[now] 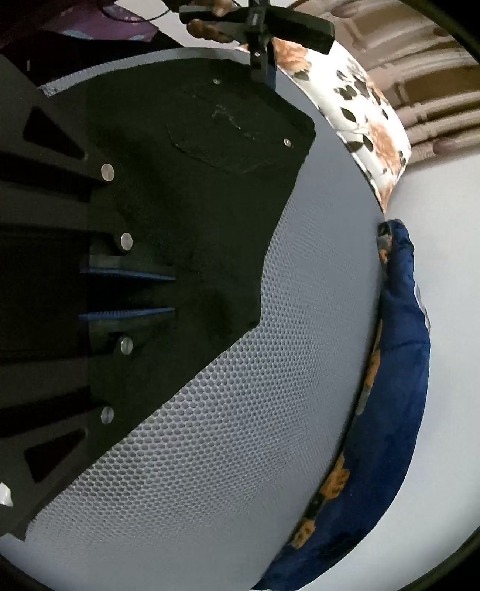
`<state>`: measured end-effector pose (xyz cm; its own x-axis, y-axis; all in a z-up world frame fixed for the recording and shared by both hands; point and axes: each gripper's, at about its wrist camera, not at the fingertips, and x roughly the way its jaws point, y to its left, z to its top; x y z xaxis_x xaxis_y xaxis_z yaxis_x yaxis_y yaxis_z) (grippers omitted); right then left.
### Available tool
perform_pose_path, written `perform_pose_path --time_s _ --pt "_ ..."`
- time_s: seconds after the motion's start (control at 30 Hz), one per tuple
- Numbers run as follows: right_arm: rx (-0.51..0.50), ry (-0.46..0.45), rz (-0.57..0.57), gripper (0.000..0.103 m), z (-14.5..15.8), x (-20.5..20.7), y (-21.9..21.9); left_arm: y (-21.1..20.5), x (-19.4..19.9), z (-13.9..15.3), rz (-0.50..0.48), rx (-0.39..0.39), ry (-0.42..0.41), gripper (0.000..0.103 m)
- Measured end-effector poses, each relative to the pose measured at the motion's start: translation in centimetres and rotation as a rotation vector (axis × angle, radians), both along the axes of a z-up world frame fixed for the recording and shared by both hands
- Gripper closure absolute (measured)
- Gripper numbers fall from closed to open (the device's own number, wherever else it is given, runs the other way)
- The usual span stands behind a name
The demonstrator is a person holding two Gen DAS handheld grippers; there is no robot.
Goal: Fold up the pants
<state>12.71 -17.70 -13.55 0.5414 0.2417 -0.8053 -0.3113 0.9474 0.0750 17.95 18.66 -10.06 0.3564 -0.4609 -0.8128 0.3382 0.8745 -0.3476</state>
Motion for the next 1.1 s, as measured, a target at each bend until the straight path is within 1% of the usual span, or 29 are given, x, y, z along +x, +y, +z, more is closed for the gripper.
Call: perform_pose_path --time_s 0.1,0.17,0.2,0.23,0.3,0.37,0.43,0.47,0.5,0.53,0.57,0.6,0.63,0.67,0.7,0.8,0.83,0.87,0.9,0.93,0.97,1.0,1.03,1.1 --pt "-0.024 -0.016 -0.003 0.091 -0.6 0.1 0.4 -0.2 0.0 -0.3 0.002 -0.006 0.012 0.001" --pt "-0.02 -0.014 -0.004 0.086 -0.7 0.0 0.6 -0.2 0.0 -0.4 0.006 -0.014 0.02 0.001" --pt "-0.011 -0.007 -0.014 0.082 -0.5 0.1 0.4 -0.2 -0.1 -0.4 0.005 -0.015 0.022 0.001" --pt "0.005 0.001 -0.034 0.072 -0.2 0.1 0.0 -0.3 -0.1 -0.3 0.003 -0.014 0.021 0.001" --pt "0.057 -0.003 -0.083 0.06 0.9 -0.2 -1.0 -0.2 0.0 0.0 -0.002 -0.001 0.008 0.001" --pt "0.103 -0.046 -0.12 0.059 2.5 -1.2 -1.7 0.1 0.2 0.3 -0.006 -0.005 -0.003 0.001" --pt "0.134 -0.083 -0.135 0.057 3.9 -2.4 -1.5 0.5 0.5 0.5 -0.01 -0.023 -0.01 0.001" --pt "0.126 -0.095 -0.141 0.054 4.1 -3.0 -1.1 0.8 0.8 0.6 -0.015 -0.041 -0.008 0.001" --pt "0.086 -0.086 -0.142 0.046 3.5 -3.5 -0.2 1.0 1.0 0.5 -0.023 -0.054 0.001 0.001" --pt "0.054 -0.065 -0.128 0.043 2.6 -3.6 0.5 1.1 1.4 0.3 -0.04 -0.073 0.021 0.001" --pt "0.002 -0.021 -0.104 0.044 1.2 -3.6 1.5 1.2 1.9 0.0 -0.059 -0.087 0.046 0.001" --pt "-0.085 0.04 -0.078 0.044 -0.8 -3.6 2.9 1.3 2.3 -0.2 -0.073 -0.086 0.058 0.001" --pt "-0.132 0.03 -0.072 0.044 -1.2 -4.0 3.5 1.2 2.7 -0.3 -0.085 -0.08 0.067 0.001" --pt "-0.143 -0.009 -0.068 0.044 -0.5 -4.5 4.1 1.3 3.1 -0.5 -0.098 -0.071 0.072 0.001" --pt "-0.103 -0.022 -0.079 0.047 0.4 -4.8 4.0 1.5 3.6 -0.7 -0.108 -0.061 0.075 0.001" --pt "0.071 -0.101 -0.169 0.044 4.3 -7.0 2.7 1.9 4.9 -1.2 -0.157 -0.074 0.095 0.001" --pt "0.111 -0.11 -0.186 0.04 5.2 -7.8 2.3 2.1 5.3 -1.3 -0.177 -0.096 0.105 0.001" --pt "0.142 -0.115 -0.205 0.038 5.7 -8.7 2.1 2.2 6.0 -1.5 -0.208 -0.137 0.115 0.001" --pt "0.177 -0.114 -0.236 0.032 6.2 -10.0 1.8 2.2 6.4 -1.5 -0.23 -0.162 0.123 0.001" --pt "0.2 -0.108 -0.255 0.029 6.3 -10.8 1.9 2.2 6.8 -1.7 -0.256 -0.197 0.135 0.001" --pt "0.243 -0.088 -0.28 0.029 6.1 -11.8 1.6 2.0 7.2 -1.9 -0.295 -0.248 0.155 0.001" --pt "0.278 -0.066 -0.301 0.029 5.9 -12.4 1.7 1.6 7.5 -2.0 -0.318 -0.267 0.164 0.001" --pt "0.3 -0.051 -0.32 0.029 5.5 -13.3 1.6 1.2 7.6 -2.0 -0.334 -0.268 0.162 0.001" --pt "0.357 -0.017 -0.367 0.029 4.8 -14.7 1.3 -0.1 7.6 -1.9 -0.367 -0.231 0.166 0.001"
